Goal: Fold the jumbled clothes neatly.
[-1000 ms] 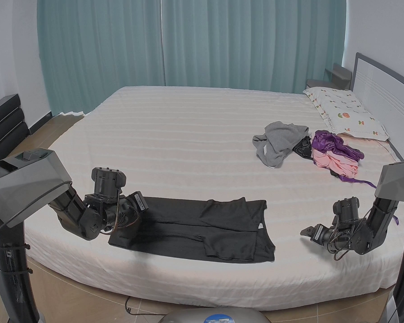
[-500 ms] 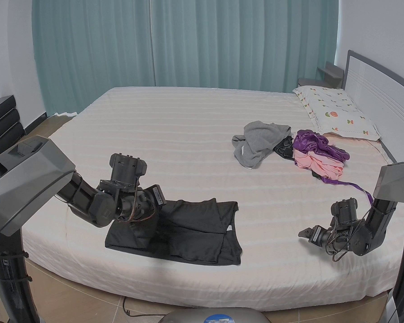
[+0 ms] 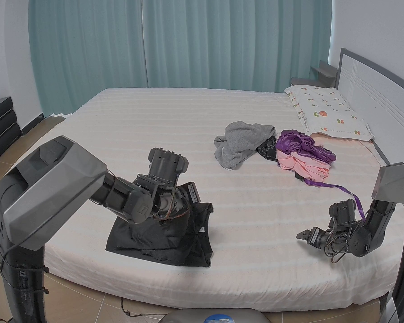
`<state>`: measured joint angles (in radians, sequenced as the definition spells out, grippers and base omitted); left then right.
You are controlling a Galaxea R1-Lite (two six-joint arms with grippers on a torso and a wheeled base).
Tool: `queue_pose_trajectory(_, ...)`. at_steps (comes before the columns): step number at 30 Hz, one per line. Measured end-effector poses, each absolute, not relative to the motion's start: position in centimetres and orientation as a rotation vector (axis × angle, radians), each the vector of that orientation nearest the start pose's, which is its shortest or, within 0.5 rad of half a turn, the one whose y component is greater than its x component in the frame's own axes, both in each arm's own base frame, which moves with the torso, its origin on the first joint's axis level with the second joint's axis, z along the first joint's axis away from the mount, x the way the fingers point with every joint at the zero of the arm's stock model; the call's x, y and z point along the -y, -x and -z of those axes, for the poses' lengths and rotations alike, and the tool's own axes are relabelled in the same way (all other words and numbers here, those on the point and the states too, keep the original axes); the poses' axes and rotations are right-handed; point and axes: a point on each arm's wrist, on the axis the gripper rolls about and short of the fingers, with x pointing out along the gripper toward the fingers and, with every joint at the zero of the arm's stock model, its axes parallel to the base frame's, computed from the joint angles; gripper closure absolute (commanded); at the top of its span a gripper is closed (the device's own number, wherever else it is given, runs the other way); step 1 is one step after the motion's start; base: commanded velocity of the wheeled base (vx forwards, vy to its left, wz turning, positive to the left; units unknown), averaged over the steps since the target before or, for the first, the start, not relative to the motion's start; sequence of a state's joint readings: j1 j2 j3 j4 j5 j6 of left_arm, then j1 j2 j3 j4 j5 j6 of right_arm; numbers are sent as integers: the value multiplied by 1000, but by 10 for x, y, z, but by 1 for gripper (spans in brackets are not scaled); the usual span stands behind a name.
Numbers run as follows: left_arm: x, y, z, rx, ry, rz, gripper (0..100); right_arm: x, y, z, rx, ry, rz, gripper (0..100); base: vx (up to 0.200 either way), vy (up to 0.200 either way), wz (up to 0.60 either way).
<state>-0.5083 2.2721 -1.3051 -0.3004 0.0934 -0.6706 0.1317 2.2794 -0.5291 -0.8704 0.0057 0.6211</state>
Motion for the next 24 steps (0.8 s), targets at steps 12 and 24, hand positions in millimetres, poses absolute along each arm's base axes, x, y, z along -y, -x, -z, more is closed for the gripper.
queue_pose_trajectory(12, 228, -381, -47, -775, 453, 157, 0, -42, -300, 37, -890, -520, 143, 0, 0, 0, 0)
queue_pose_trajectory(24, 209, -372, -60, -788, 590, 92, 0, -44, -299, 38, -897, -518, 138, 0, 0, 0, 0)
